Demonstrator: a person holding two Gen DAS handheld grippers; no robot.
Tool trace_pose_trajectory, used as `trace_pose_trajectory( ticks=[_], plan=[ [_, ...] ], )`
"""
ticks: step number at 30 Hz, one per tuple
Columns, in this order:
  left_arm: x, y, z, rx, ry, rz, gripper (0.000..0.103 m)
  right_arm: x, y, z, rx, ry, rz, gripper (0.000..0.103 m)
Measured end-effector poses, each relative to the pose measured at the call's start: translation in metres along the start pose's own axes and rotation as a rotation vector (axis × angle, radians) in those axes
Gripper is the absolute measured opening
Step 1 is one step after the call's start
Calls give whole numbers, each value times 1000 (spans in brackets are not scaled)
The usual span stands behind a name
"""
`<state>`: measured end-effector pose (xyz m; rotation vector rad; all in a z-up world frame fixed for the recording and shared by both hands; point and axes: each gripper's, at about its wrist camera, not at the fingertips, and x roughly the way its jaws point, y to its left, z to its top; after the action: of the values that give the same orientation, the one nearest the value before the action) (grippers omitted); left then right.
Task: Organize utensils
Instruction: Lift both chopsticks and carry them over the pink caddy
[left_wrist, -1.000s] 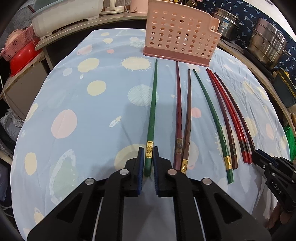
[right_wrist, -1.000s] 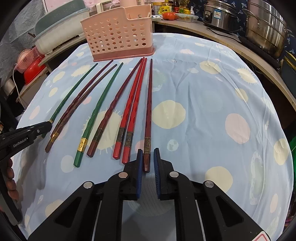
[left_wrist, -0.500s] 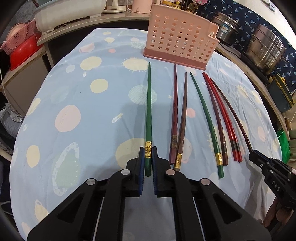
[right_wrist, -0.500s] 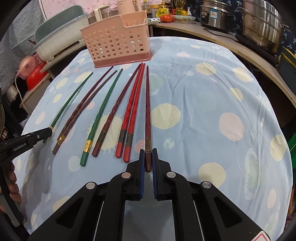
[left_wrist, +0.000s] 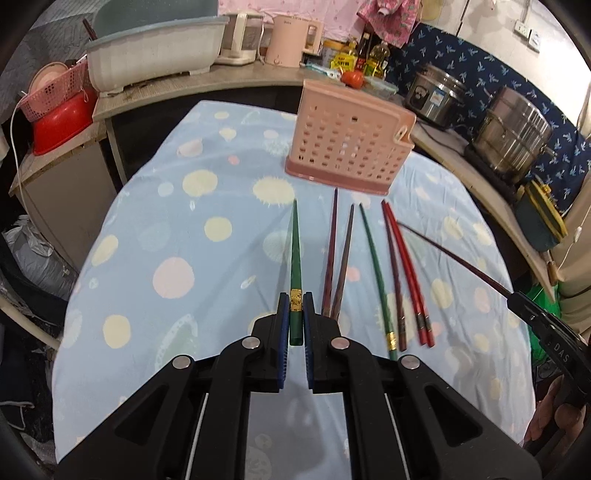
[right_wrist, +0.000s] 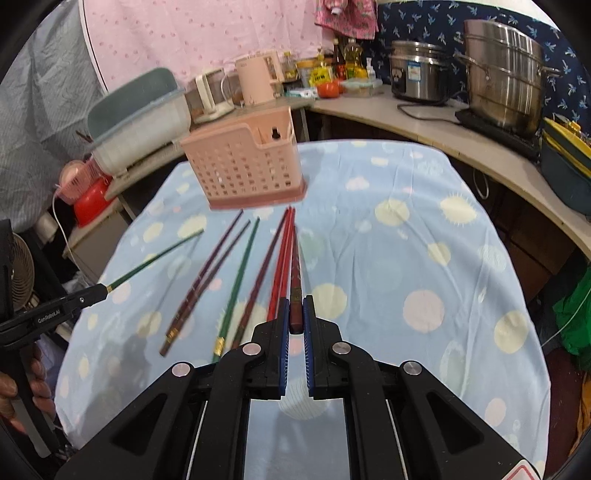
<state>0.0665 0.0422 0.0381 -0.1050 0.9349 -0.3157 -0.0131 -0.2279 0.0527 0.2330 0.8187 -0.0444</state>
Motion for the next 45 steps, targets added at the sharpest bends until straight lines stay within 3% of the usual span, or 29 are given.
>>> trace_pose_trajectory(
  ticks=[10, 17, 25, 37, 42, 45],
  plan=[
    [-40, -7, 53, 16, -123, 7, 7, -36, 0, 58, -4, -141, 19, 7],
    [-47, -14, 95, 34, -193, 26, 7, -44, 6, 95, -22, -213, 29, 7],
    [-57, -29, 147, 79, -270, 34, 7, -37, 9, 139, -35, -256, 47, 7],
    [-95, -61, 255, 131, -461, 32, 7, -36, 25, 242, -72, -388, 62, 7],
    [-94, -71, 290, 138, -509, 33, 7, -13, 34, 270, -78, -384, 69, 7],
    [-77, -76, 305, 141, -498, 33, 7, 11, 37, 276, -73, -350, 81, 7]
  ],
)
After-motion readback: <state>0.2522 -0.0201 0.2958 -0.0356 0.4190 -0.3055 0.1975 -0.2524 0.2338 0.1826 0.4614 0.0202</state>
